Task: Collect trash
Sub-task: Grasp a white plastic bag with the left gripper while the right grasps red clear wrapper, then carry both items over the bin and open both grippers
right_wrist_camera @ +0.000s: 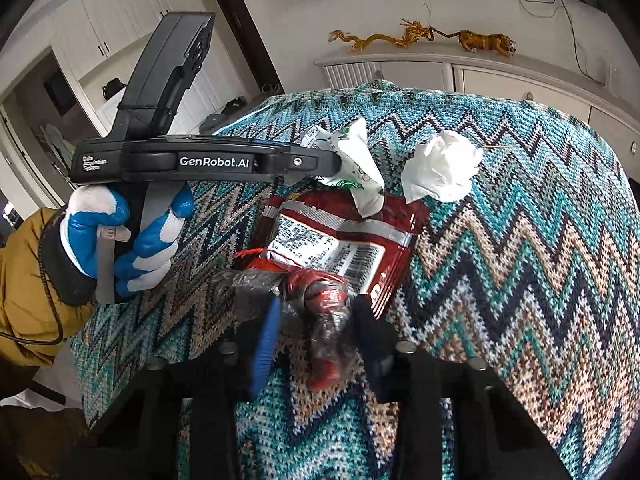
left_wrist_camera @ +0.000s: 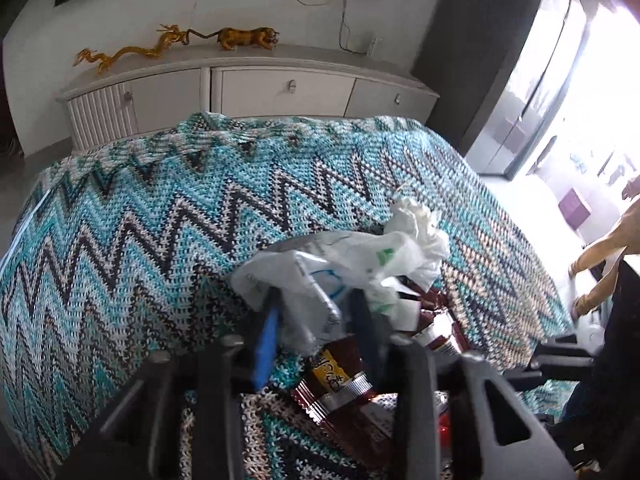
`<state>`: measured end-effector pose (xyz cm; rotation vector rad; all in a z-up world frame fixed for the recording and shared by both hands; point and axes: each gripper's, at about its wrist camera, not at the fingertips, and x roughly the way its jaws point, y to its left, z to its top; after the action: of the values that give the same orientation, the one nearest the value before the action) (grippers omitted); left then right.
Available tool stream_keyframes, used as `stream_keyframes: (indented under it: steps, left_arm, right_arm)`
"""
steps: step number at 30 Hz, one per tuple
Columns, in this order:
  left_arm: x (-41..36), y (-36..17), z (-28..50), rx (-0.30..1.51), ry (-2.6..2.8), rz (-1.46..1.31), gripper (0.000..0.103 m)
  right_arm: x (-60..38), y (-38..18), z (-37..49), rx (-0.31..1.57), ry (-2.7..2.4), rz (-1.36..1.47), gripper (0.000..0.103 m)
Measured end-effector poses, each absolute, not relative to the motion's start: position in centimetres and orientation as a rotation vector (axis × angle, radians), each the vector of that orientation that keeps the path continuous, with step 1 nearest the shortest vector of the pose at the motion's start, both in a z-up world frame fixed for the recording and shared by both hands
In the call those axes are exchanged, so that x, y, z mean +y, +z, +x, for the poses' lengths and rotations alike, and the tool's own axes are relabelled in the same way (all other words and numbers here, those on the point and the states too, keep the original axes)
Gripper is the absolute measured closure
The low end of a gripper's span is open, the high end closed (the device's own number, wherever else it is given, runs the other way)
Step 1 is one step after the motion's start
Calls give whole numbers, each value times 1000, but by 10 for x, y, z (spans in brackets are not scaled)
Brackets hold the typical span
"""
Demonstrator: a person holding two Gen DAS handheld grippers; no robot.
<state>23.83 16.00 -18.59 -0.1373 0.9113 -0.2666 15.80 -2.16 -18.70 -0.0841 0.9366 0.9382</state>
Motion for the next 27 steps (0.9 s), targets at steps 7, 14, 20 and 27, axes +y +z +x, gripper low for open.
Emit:
stream_keyframes:
  steps: [7, 14, 20, 27]
  left_arm:
    - [175, -164, 216, 844, -221, -181, 79]
    - [185, -128, 187, 770, -186, -186, 79]
    - [176, -95, 148, 699, -153, -137, 79]
    - [140, -66, 101, 616, -75, -15, 79]
  right_arm:
    - [-36, -172, 135, 897, 935, -85, 83]
    - [-58, -144, 119, 835, 909, -59, 83]
    - [-84, -118, 104, 766, 855, -36, 83]
    - [-125, -95, 83, 694, 737, -8, 83]
